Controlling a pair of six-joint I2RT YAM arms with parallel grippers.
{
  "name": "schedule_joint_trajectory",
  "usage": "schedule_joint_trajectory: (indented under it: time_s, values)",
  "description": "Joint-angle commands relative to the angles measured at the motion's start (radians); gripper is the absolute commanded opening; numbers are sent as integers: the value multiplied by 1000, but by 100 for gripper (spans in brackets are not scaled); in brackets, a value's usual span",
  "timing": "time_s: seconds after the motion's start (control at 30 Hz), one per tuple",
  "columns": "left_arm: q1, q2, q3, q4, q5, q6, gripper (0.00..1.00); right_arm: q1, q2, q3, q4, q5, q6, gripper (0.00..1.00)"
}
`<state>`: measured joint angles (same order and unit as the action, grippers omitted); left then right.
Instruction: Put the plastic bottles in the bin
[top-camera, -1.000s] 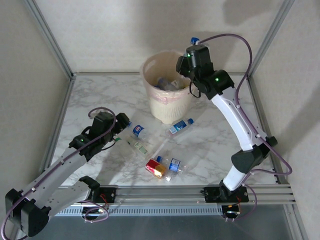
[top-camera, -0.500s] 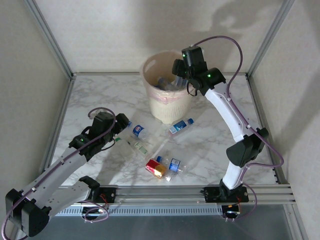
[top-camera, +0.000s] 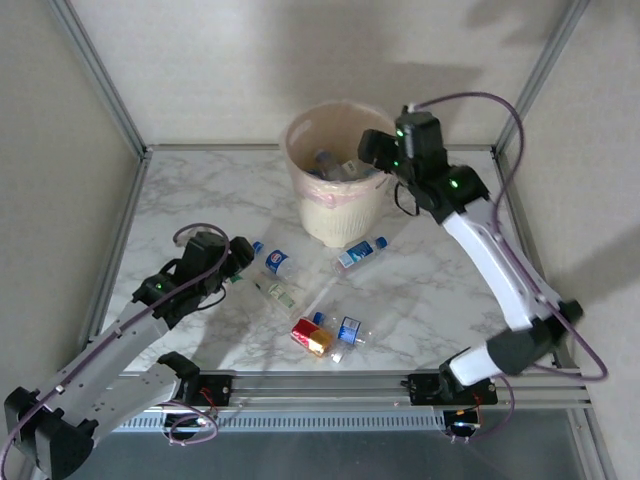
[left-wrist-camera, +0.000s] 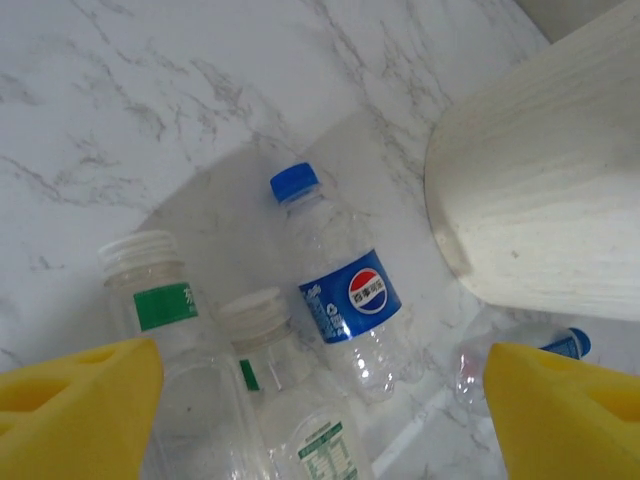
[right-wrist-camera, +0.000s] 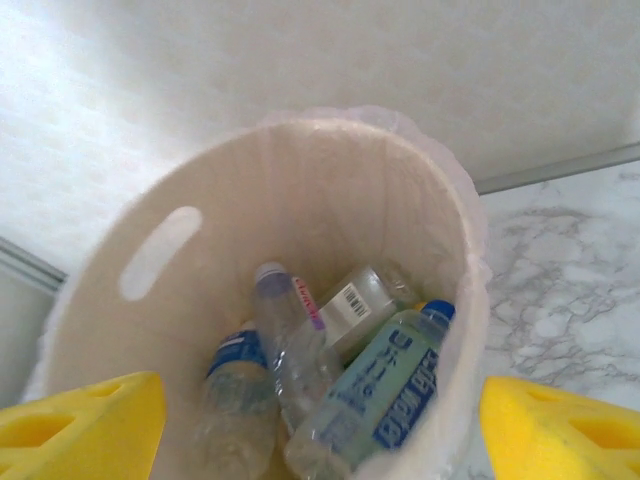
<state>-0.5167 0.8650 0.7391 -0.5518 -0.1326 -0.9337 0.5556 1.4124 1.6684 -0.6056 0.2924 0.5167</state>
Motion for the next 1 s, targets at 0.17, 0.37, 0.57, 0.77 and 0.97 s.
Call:
schedule_joint_trajectory:
  time_s: [0.17,0.37,0.57,0.77,0.97]
  values:
    - [-115,-13,-101,-96,-80,-157,85,63,-305,-352,110,-94,25,83]
    - [-115,52,-157,-20,-55,-194,84,155,-446,-575,58,-82,78,83]
    - [-114,141,-159,48,-38,-184,83,226,-537,-712,11,-55,159,83]
    - [-114,220,-155,64,-38,-160,82,242,-542,-740,5,-47,190,82]
    - [-112,239,-185,78,-42,-162,79,244,-523,-727,9,-44,184,82]
